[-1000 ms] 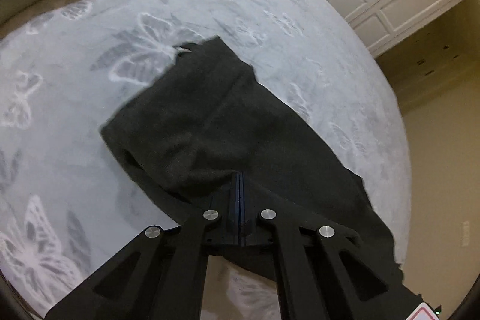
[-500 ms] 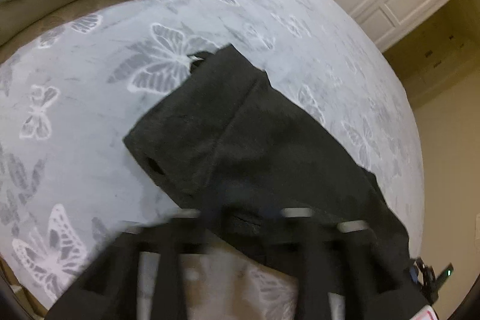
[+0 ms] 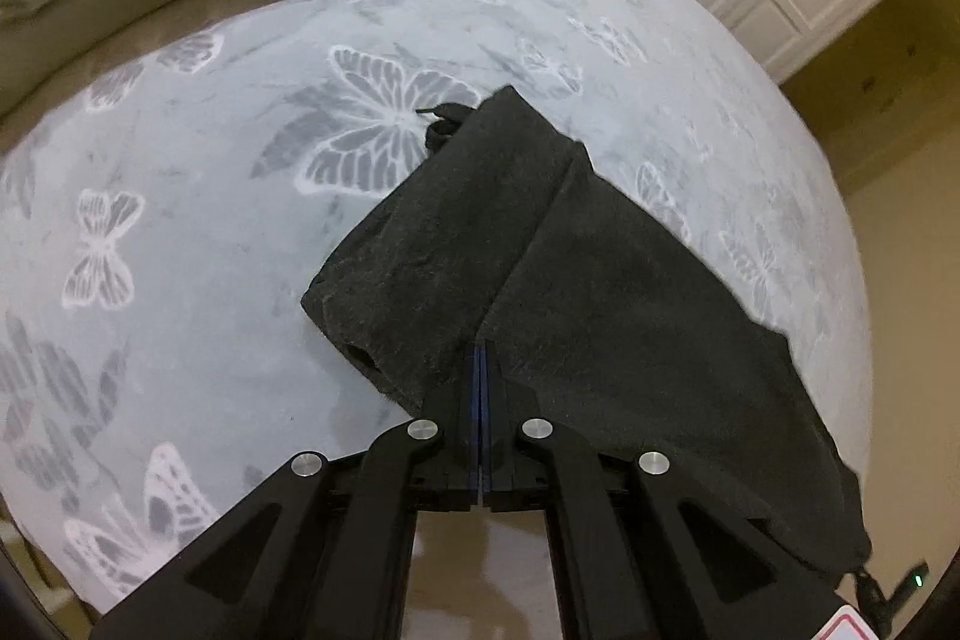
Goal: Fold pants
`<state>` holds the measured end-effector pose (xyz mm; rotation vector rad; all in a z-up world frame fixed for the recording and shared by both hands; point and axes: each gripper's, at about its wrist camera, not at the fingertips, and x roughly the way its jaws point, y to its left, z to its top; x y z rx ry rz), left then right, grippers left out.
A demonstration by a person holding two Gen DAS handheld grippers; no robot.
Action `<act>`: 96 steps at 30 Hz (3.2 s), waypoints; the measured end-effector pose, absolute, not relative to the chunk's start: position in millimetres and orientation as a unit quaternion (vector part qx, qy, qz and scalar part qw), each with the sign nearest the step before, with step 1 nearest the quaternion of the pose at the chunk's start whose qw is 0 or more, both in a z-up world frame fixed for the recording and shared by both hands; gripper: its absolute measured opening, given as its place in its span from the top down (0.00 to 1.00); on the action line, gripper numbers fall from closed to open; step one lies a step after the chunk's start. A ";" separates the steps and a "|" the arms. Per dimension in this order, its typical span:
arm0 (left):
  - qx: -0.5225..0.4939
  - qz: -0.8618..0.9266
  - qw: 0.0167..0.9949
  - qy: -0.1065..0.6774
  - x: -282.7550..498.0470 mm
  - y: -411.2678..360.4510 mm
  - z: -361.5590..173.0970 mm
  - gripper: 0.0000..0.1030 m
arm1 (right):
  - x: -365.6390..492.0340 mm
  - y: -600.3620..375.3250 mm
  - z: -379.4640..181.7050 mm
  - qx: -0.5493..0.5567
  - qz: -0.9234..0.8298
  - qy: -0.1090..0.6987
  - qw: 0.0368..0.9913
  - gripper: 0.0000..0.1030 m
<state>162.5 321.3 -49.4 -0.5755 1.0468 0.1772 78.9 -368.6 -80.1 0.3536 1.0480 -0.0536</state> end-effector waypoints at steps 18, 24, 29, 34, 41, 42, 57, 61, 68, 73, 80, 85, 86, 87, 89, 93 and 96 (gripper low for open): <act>-0.181 0.088 0.859 0.471 159.2 200.0 -14.2 0.61 | 74.7 -438.8 -60.5 0.240 -0.132 0.407 0.871 0.38; -0.131 0.100 0.844 0.510 173.5 174.5 -44.7 0.60 | 121.4 -410.8 -101.5 0.183 -0.119 0.458 0.862 0.95; -0.107 0.114 0.831 0.533 175.6 183.5 -60.7 0.60 | 65.2 -442.2 -29.5 0.257 -0.093 0.331 0.903 0.96; -0.097 0.120 0.830 0.537 175.9 185.3 -63.8 0.59 | 12.7 -467.7 -76.6 0.267 -0.104 0.451 0.845 0.95; -0.094 0.142 0.825 0.538 179.7 176.6 -65.7 0.51 | -22.1 -526.3 -77.4 0.298 -0.184 0.400 0.847 0.73; -0.093 0.145 0.826 0.537 179.3 174.9 -66.1 0.50 | -24.5 -530.8 -72.6 0.302 -0.192 0.382 0.852 0.48; -0.086 0.142 0.831 0.531 185.1 172.3 -68.9 0.44 | -8.7 -518.1 25.4 0.178 -0.204 0.218 0.938 1.00; -0.067 0.145 0.833 0.530 187.3 167.6 -70.9 0.42 | 7.2 -563.4 -53.1 0.234 -0.252 0.349 0.872 0.97; -0.074 0.149 0.831 0.530 186.7 169.2 -69.9 0.40 | 16.8 -550.9 -64.3 0.188 -0.228 0.369 0.881 0.27; -0.061 0.154 0.833 0.527 187.2 163.9 -71.7 0.38 | 48.7 -551.4 -86.5 0.169 -0.220 0.395 0.876 0.37; -0.077 0.144 0.832 0.530 186.0 171.0 -70.2 0.38 | 27.4 -531.5 8.3 0.146 -0.187 0.254 0.938 0.96; -0.058 0.151 0.835 0.526 186.2 165.4 -71.4 0.37 | 58.1 -571.6 -78.2 0.168 -0.259 0.385 0.870 0.90; -0.055 0.150 0.836 0.525 185.6 164.8 -71.2 0.37 | 57.4 -577.0 -95.8 0.155 -0.276 0.418 0.851 0.90; -0.054 0.149 0.836 0.525 185.5 165.3 -71.4 0.37 | 53.8 -579.4 -97.1 0.141 -0.292 0.423 0.846 0.90; -0.060 0.146 0.835 0.526 185.7 167.1 -70.5 0.37 | 39.4 -585.2 -85.9 0.161 -0.289 0.409 0.850 0.89; -0.074 0.151 0.832 0.528 188.0 169.4 -70.0 0.37 | 9.9 -588.1 -77.8 0.219 -0.266 0.382 0.857 0.18; -0.075 0.155 0.834 0.525 187.6 167.6 -68.2 0.37 | 6.7 -581.3 -101.4 0.254 -0.230 0.414 0.843 0.19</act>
